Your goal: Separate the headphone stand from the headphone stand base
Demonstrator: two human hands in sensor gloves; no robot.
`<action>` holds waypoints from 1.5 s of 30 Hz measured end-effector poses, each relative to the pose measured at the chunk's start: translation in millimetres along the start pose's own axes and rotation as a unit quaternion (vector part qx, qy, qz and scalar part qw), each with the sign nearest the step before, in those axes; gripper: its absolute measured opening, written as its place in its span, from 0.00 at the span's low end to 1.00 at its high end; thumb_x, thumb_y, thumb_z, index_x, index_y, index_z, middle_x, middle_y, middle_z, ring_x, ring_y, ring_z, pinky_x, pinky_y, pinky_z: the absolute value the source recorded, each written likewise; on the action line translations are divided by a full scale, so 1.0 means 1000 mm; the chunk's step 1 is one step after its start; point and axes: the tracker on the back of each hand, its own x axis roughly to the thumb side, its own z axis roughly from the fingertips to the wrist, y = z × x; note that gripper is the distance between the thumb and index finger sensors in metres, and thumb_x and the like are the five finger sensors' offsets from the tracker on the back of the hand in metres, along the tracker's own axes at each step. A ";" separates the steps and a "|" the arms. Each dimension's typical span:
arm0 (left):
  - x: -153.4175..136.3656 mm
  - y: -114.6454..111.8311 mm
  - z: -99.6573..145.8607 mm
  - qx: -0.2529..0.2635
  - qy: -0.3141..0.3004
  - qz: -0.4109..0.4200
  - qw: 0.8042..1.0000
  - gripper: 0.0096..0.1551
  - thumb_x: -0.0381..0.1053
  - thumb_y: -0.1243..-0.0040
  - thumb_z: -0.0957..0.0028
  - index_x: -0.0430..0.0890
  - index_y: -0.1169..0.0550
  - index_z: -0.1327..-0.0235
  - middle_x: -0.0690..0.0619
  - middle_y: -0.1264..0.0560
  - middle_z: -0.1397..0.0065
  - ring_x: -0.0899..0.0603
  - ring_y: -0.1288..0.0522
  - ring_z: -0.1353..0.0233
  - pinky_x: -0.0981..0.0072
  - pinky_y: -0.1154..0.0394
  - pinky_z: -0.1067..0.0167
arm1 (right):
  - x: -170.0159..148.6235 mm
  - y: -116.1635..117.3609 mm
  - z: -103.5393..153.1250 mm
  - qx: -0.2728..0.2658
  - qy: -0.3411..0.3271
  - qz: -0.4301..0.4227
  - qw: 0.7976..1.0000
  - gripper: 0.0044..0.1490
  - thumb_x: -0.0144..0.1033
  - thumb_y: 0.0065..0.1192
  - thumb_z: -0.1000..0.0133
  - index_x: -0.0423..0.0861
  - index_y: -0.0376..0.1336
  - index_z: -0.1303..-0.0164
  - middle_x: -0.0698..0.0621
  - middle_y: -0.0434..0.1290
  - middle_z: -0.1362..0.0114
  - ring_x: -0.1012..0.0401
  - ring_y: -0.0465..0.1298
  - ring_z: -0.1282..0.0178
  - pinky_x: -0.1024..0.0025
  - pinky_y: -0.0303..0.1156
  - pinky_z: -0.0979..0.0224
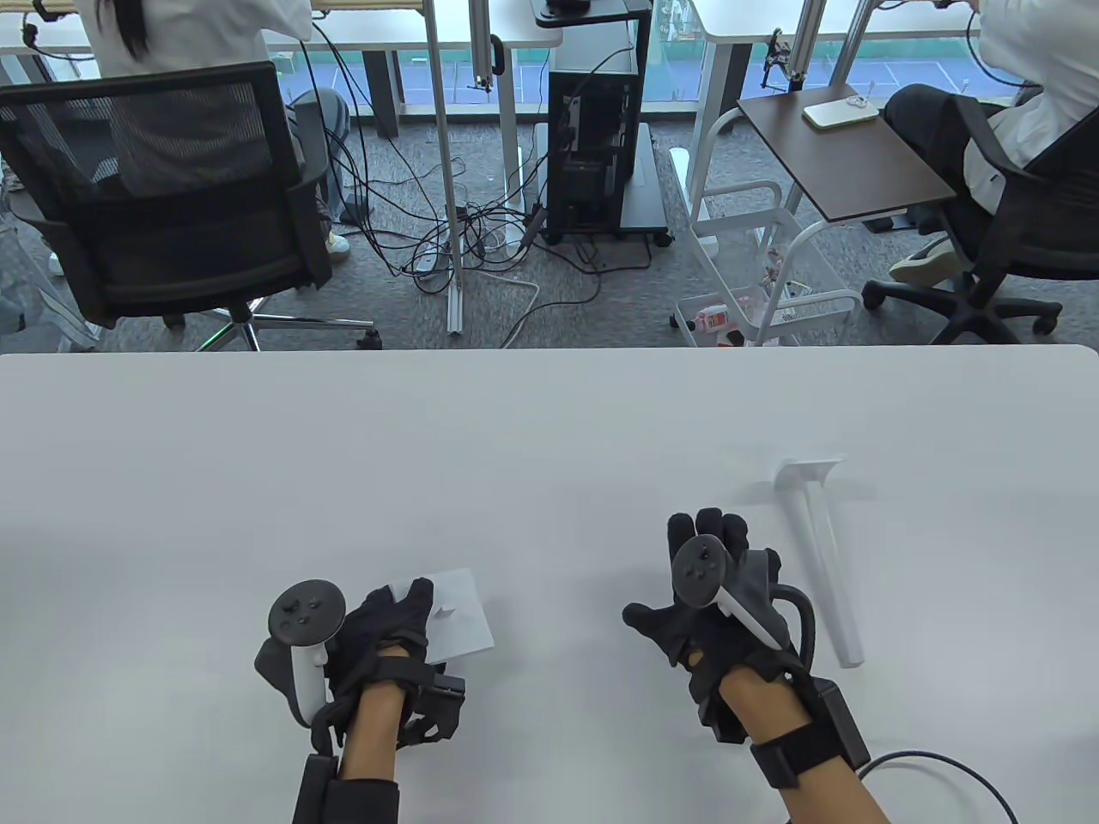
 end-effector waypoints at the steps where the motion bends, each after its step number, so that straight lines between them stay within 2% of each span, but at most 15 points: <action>1: -0.002 0.000 -0.002 -0.012 0.008 0.000 1.000 0.31 0.61 0.39 0.56 0.41 0.23 0.49 0.47 0.15 0.59 0.45 0.10 0.75 0.55 0.14 0.66 | 0.000 0.000 0.001 0.001 -0.004 -0.001 1.000 0.68 0.78 0.63 0.64 0.70 0.22 0.36 0.60 0.20 0.20 0.59 0.19 0.17 0.37 0.25 0.21; 4: -0.007 -0.001 -0.007 -0.094 0.043 0.006 0.995 0.35 0.57 0.40 0.53 0.38 0.34 0.40 0.44 0.22 0.47 0.43 0.12 0.65 0.52 0.18 0.56 | -0.004 -0.001 0.001 0.005 -0.002 -0.009 1.000 0.67 0.78 0.62 0.64 0.70 0.22 0.36 0.61 0.20 0.20 0.59 0.19 0.17 0.37 0.24 0.21; 7: -0.006 0.001 -0.008 -0.096 0.046 0.019 0.994 0.36 0.54 0.39 0.53 0.38 0.37 0.38 0.43 0.25 0.43 0.42 0.13 0.61 0.51 0.19 0.53 | -0.011 0.001 0.000 0.013 0.001 -0.019 1.000 0.67 0.77 0.62 0.63 0.70 0.22 0.36 0.60 0.20 0.20 0.59 0.19 0.17 0.37 0.24 0.21; 15: -0.011 0.018 -0.010 0.005 0.065 -0.039 0.997 0.36 0.56 0.35 0.57 0.37 0.32 0.44 0.45 0.20 0.49 0.49 0.06 0.62 0.59 0.12 0.57 | -0.023 0.005 -0.005 0.035 0.023 -0.022 0.999 0.66 0.76 0.61 0.63 0.71 0.22 0.36 0.61 0.20 0.20 0.59 0.18 0.18 0.37 0.23 0.21; 16: -0.012 0.021 -0.009 0.024 0.068 -0.046 0.996 0.36 0.56 0.34 0.58 0.36 0.32 0.44 0.45 0.19 0.51 0.49 0.06 0.63 0.60 0.12 0.58 | -0.024 0.004 -0.005 0.036 0.024 -0.027 0.999 0.66 0.76 0.61 0.63 0.71 0.22 0.36 0.61 0.20 0.20 0.59 0.18 0.18 0.37 0.23 0.21; 17: -0.012 0.022 -0.010 0.033 0.068 -0.052 0.996 0.43 0.56 0.34 0.58 0.25 0.31 0.45 0.46 0.18 0.53 0.50 0.06 0.65 0.60 0.11 0.60 | -0.025 0.004 -0.005 0.035 0.023 -0.030 0.999 0.66 0.76 0.61 0.63 0.71 0.23 0.36 0.61 0.20 0.20 0.59 0.18 0.18 0.37 0.23 0.21; 20: -0.018 0.030 -0.012 0.067 0.091 -0.082 0.990 0.43 0.59 0.34 0.60 0.27 0.29 0.46 0.48 0.17 0.59 0.48 0.07 0.75 0.59 0.11 0.68 | -0.027 0.003 -0.005 0.033 0.024 -0.035 0.999 0.66 0.76 0.62 0.63 0.71 0.23 0.36 0.61 0.20 0.20 0.59 0.19 0.18 0.37 0.23 0.21; 24: -0.025 0.034 -0.013 0.093 0.122 -0.151 0.977 0.47 0.65 0.37 0.61 0.26 0.27 0.47 0.52 0.16 0.66 0.50 0.10 0.84 0.61 0.12 0.74 | -0.029 0.004 -0.004 0.039 0.029 -0.032 0.998 0.66 0.76 0.61 0.63 0.70 0.23 0.36 0.61 0.20 0.20 0.59 0.18 0.18 0.37 0.23 0.21; 31: -0.020 0.035 -0.015 0.167 0.119 -0.281 0.938 0.65 0.67 0.41 0.61 0.09 0.35 0.42 0.53 0.15 0.68 0.51 0.13 0.89 0.62 0.12 0.77 | -0.032 0.006 -0.007 0.046 0.038 -0.034 0.998 0.65 0.76 0.61 0.62 0.70 0.23 0.36 0.61 0.20 0.20 0.59 0.18 0.18 0.38 0.22 0.21; 32: -0.019 0.035 -0.015 0.170 0.118 -0.289 0.935 0.65 0.67 0.42 0.60 0.08 0.35 0.42 0.30 0.17 0.71 0.51 0.13 0.89 0.61 0.12 0.77 | -0.033 0.006 -0.008 0.047 0.041 -0.034 0.997 0.65 0.75 0.61 0.62 0.70 0.23 0.36 0.61 0.20 0.20 0.59 0.18 0.18 0.38 0.22 0.21; 33: -0.018 0.034 -0.015 0.173 0.117 -0.301 0.931 0.48 0.67 0.42 0.60 0.32 0.32 0.39 0.32 0.17 0.71 0.50 0.13 0.89 0.61 0.12 0.77 | -0.035 0.007 -0.008 0.048 0.041 -0.036 0.997 0.65 0.75 0.61 0.62 0.70 0.23 0.36 0.61 0.20 0.20 0.59 0.18 0.18 0.38 0.22 0.21; 38: -0.013 0.028 -0.017 0.183 0.123 -0.382 0.897 0.46 0.67 0.45 0.59 0.35 0.29 0.39 0.35 0.16 0.75 0.50 0.14 0.90 0.60 0.12 0.76 | -0.041 0.006 -0.006 0.047 0.052 -0.038 0.997 0.65 0.75 0.61 0.62 0.70 0.23 0.36 0.61 0.20 0.20 0.59 0.18 0.18 0.38 0.22 0.21; 39: -0.015 0.026 -0.019 0.184 0.131 -0.406 0.886 0.46 0.67 0.41 0.60 0.35 0.29 0.40 0.45 0.15 0.75 0.50 0.14 0.90 0.60 0.12 0.76 | -0.042 0.005 -0.005 0.045 0.053 -0.039 0.997 0.65 0.75 0.61 0.62 0.70 0.23 0.36 0.61 0.20 0.20 0.59 0.18 0.18 0.38 0.22 0.21; 40: -0.013 0.026 -0.017 0.186 0.136 -0.427 0.875 0.47 0.69 0.44 0.60 0.37 0.29 0.40 0.45 0.16 0.76 0.52 0.14 0.90 0.62 0.12 0.76 | -0.042 0.005 -0.005 0.045 0.053 -0.040 0.997 0.65 0.75 0.61 0.62 0.70 0.23 0.36 0.61 0.20 0.20 0.59 0.18 0.18 0.38 0.22 0.21; 45: -0.014 0.025 -0.015 0.176 0.118 -0.405 0.890 0.46 0.67 0.42 0.59 0.36 0.31 0.38 0.46 0.16 0.72 0.50 0.13 0.86 0.59 0.12 0.72 | -0.048 0.003 0.000 0.047 0.060 -0.039 0.996 0.65 0.75 0.61 0.62 0.70 0.23 0.35 0.61 0.20 0.20 0.59 0.18 0.18 0.38 0.22 0.22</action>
